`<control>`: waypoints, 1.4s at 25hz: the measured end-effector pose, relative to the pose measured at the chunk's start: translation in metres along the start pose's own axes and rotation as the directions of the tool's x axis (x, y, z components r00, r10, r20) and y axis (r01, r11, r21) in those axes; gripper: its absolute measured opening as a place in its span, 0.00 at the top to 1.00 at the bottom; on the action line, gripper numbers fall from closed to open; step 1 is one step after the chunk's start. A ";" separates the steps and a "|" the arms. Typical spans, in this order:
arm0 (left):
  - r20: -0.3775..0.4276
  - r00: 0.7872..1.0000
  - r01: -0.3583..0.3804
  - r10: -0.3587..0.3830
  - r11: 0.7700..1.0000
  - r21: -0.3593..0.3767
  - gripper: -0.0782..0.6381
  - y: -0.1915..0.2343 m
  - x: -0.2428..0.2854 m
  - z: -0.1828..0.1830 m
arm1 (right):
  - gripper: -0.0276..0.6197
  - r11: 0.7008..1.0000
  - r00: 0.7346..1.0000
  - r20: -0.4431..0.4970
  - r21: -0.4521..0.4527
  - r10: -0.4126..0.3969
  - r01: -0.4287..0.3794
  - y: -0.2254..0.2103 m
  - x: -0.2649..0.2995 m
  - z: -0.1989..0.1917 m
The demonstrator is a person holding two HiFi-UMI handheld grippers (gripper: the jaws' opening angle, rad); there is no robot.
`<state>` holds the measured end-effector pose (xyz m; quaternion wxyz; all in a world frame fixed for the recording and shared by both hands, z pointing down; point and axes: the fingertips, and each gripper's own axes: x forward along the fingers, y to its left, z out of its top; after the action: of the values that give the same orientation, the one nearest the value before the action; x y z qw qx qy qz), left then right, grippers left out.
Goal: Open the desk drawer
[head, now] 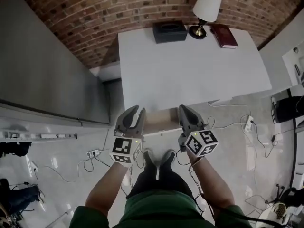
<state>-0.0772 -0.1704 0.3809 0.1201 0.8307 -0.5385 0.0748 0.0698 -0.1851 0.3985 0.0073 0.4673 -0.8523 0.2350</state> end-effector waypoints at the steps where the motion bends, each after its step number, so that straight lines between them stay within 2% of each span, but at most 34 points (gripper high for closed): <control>1: 0.023 1.000 -0.014 0.014 1.000 0.015 0.79 0.000 -0.005 0.019 | 0.96 0.995 1.000 -0.003 -0.095 -0.029 0.028 0.007 -0.003 0.016; 4: 0.099 0.995 -0.035 0.031 0.999 0.034 0.82 -0.004 -0.017 0.063 | 0.96 0.952 0.997 0.042 -0.297 -0.060 0.070 0.030 -0.010 0.056; 9: 0.196 0.981 -0.013 0.010 1.000 0.015 0.83 -0.018 -0.032 0.114 | 0.96 0.887 0.990 0.138 -0.451 -0.041 0.100 0.066 -0.024 0.111; 14: 0.299 0.954 0.022 -0.028 0.999 0.023 0.83 -0.039 -0.044 0.176 | 0.96 0.859 0.971 0.238 -0.491 -0.023 0.141 0.093 -0.044 0.167; 16: 0.348 0.936 0.035 -0.051 0.998 0.053 0.83 -0.050 -0.054 0.198 | 0.95 0.846 0.963 0.270 -0.514 0.002 0.142 0.105 -0.053 0.185; 20: 0.410 0.907 0.027 -0.092 0.987 0.160 0.83 -0.069 -0.070 0.229 | 0.95 0.819 0.945 0.327 -0.551 0.031 0.163 0.118 -0.069 0.216; 23: 0.438 0.893 0.019 -0.097 0.983 0.180 0.83 -0.074 -0.083 0.252 | 0.95 0.793 0.924 0.380 -0.576 0.047 0.197 0.128 -0.080 0.240; 26: 0.470 0.877 0.008 -0.097 0.982 0.188 0.83 -0.071 -0.091 0.260 | 0.95 0.779 0.910 0.410 -0.588 0.057 0.216 0.135 -0.089 0.250; 30: 0.484 0.870 -0.002 -0.092 0.982 0.190 0.83 -0.061 -0.098 0.262 | 0.95 0.787 0.907 0.419 -0.573 0.042 0.228 0.135 -0.093 0.250; 35: 0.493 0.867 -0.015 -0.077 0.984 0.179 0.84 -0.052 -0.104 0.271 | 0.95 0.782 0.906 0.420 -0.580 0.047 0.228 0.142 -0.091 0.250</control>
<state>-0.0737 -0.1346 0.0876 -0.0959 0.8377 -0.5289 -0.0962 0.0595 -0.1502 0.0995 -0.0087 0.5192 -0.8394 -0.1607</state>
